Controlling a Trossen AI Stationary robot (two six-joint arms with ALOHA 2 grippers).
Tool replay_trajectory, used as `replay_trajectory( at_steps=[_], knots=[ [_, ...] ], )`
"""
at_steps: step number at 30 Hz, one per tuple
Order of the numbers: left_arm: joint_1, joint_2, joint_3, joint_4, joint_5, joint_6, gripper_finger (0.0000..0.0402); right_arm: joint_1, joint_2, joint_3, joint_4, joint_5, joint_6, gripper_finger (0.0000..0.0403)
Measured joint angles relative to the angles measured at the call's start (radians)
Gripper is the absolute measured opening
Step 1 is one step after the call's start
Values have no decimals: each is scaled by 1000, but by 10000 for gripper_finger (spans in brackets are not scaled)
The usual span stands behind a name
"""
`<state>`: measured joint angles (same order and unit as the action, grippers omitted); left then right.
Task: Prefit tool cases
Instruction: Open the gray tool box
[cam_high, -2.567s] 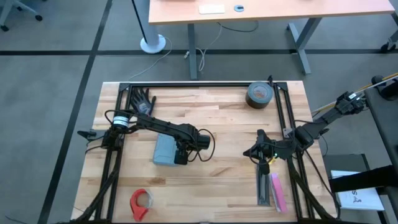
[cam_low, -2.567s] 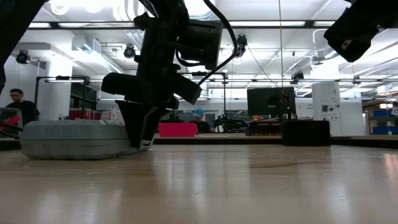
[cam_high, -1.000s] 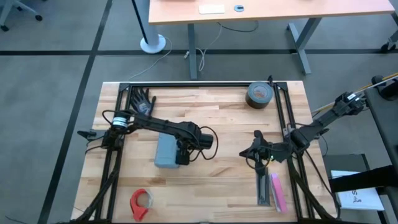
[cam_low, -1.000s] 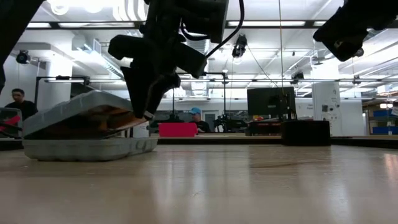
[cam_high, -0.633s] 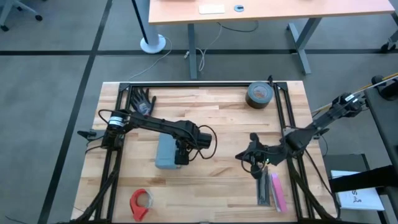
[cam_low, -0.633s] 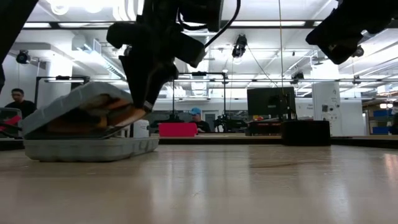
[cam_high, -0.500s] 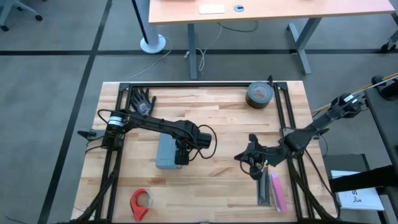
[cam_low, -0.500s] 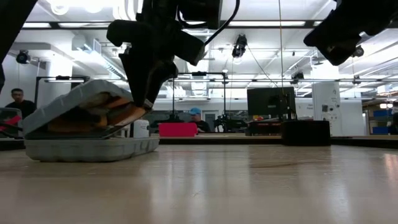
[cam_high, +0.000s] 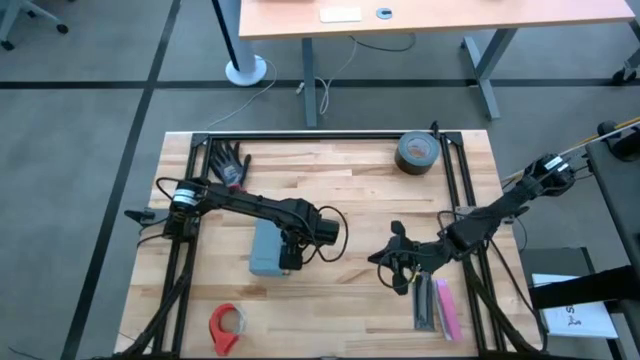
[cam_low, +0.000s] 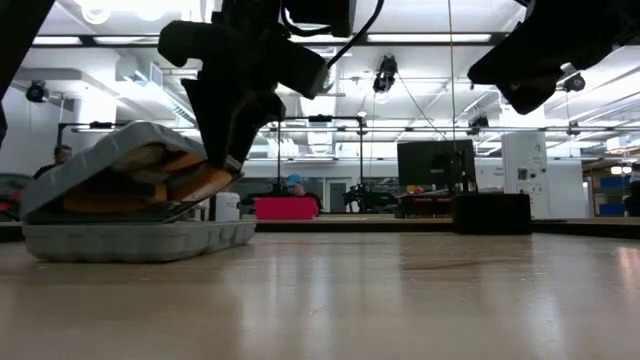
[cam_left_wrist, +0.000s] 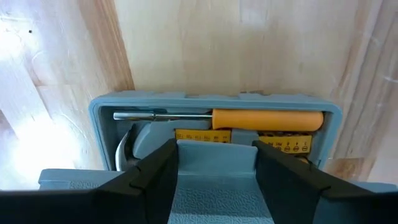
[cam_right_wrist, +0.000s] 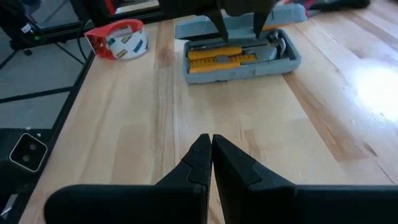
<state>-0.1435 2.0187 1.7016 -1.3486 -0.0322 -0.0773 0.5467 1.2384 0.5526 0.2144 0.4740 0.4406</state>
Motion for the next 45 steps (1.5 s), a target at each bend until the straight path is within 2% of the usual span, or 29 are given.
replay_trajectory(
  at_steps=[14, 21, 35, 45],
  knots=[
    [-1, -72, 0, 1, 1, -67, 198, -52, 201, 0, 266, -3, -81, 0],
    [-13, -75, 0, 25, 0, -81, 192, -92, 268, 0, 353, -37, -85, 0],
    [-26, -75, 6, 121, 0, -96, 192, -103, 269, 1, 363, -37, -85, 0],
    [-26, -76, 58, 158, 0, -93, 199, -103, 269, 1, 358, -38, -62, 0]
  ],
)
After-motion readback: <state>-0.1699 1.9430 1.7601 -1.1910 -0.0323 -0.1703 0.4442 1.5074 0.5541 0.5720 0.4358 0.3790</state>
